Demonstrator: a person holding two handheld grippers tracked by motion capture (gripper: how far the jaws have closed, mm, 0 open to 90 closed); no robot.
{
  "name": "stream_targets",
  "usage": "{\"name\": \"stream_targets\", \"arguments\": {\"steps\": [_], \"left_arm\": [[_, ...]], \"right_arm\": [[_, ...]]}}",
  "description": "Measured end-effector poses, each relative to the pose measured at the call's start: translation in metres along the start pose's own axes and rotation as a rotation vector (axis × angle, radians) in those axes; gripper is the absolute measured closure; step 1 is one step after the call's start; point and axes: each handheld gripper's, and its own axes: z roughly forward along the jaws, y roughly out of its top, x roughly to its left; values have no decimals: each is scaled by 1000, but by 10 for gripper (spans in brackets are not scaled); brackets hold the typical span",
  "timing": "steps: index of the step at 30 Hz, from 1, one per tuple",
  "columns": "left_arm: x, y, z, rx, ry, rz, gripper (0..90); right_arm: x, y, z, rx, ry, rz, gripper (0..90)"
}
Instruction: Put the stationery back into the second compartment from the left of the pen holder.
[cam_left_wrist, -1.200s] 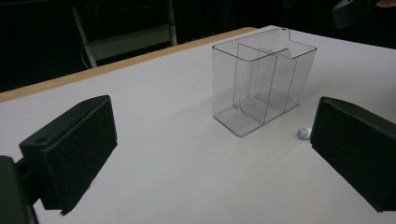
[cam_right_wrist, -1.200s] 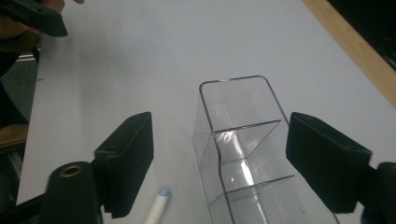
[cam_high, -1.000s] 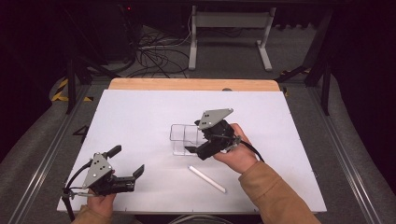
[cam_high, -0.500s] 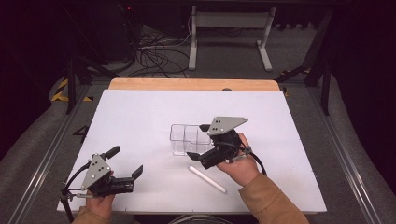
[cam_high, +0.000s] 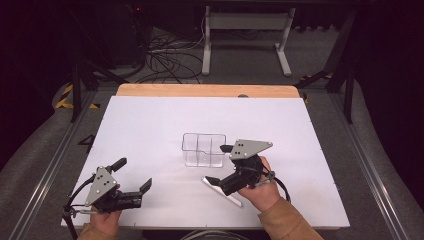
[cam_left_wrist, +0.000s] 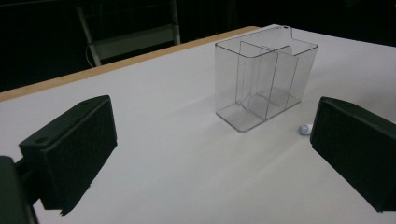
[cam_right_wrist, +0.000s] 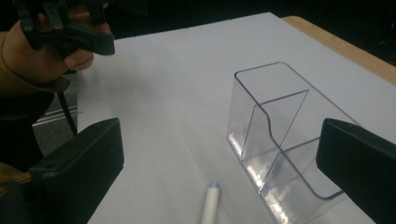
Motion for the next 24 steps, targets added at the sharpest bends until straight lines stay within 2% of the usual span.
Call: {"name": "stream_targets", "arguments": {"steps": [3,5,17,19,21,22,23,24], "left_arm": [[0,0,0,-1,-1,0,14],[0,0,0,1,-4,4,14],[0,0,-1,-1,-1,-1,13],[0,0,-1,-2,-1,-4,14],[0,0,-1,-7,-3,-7,12],[0,0,-1,-10,-3,-8,11],[0,0,-2,-9,-3,-6,11],[-1,0,-2,-8,-1,-5,11]], "right_arm": [[2,-3,2,60,-20,-12,32],[2,-6,4,93,-27,0,38],[2,-27,12,162,-8,67,33],[1,-31,14,163,14,86,21],[-3,-34,14,129,81,135,0],[-6,-36,14,104,129,177,0],[-8,-38,14,90,150,198,0],[-8,-39,14,83,149,210,0]]}}
